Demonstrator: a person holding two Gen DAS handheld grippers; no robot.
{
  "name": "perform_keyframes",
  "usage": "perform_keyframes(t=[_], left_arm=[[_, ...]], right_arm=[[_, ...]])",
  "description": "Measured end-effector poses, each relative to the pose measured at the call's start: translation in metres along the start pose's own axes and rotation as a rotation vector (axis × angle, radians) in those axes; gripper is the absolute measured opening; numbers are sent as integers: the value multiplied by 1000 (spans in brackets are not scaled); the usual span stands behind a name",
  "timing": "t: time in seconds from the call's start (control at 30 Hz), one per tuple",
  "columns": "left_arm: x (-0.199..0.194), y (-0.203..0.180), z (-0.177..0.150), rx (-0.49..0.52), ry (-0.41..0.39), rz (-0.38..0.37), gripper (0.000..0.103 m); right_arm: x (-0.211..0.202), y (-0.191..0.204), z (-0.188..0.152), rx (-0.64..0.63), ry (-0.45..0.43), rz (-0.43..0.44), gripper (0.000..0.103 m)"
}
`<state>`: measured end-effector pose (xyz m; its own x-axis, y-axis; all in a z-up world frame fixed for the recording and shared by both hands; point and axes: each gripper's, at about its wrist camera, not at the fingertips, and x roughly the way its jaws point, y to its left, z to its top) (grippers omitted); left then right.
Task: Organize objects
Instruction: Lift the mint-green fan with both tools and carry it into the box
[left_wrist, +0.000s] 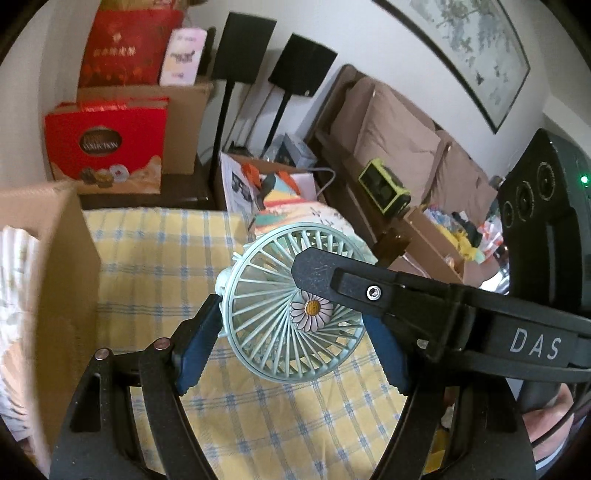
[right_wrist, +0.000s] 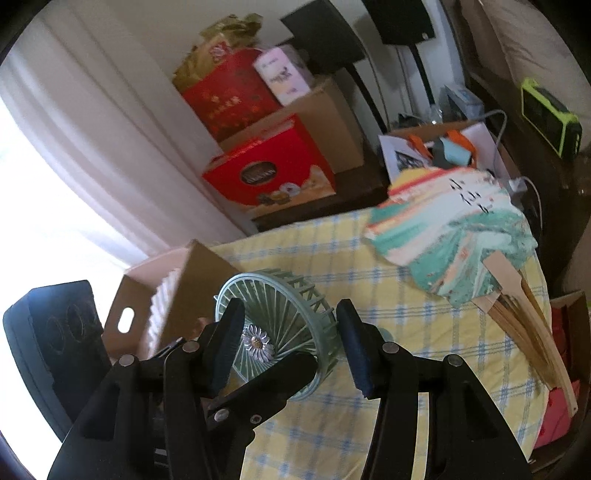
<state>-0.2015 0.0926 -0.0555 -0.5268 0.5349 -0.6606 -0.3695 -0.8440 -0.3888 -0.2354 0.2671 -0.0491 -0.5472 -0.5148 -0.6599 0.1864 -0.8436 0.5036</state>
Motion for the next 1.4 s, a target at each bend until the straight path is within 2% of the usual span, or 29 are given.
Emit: perform_keyframes(t=[0.33,0.67,0.8,0.97,1.1,1.27,1.4], left_arm=[[-80,24,6,-17,-80,53,74],[-149,81,-3,-61,-121,114,73],[-168,111,-14,-89,-101,131,73],[-183,148,-35,-109,-59,190,73],[-186,173,-50,-140,-22,186,74],[-178,187,-63,-122,27,176,74],[-168,188,-63,-100,68,158,75]], right_arm=[[-13,78,0,-87,1,59,53],[8,160,-17,-159,41,132,52],[28,187,-29,-163,85,168,52],[60,215,-51,-171,143,190,52],[87,230,-68,-179,205,192,52],[109,234,-81,-185,256,167,52],[120,225,-79,-143,286,148,52]])
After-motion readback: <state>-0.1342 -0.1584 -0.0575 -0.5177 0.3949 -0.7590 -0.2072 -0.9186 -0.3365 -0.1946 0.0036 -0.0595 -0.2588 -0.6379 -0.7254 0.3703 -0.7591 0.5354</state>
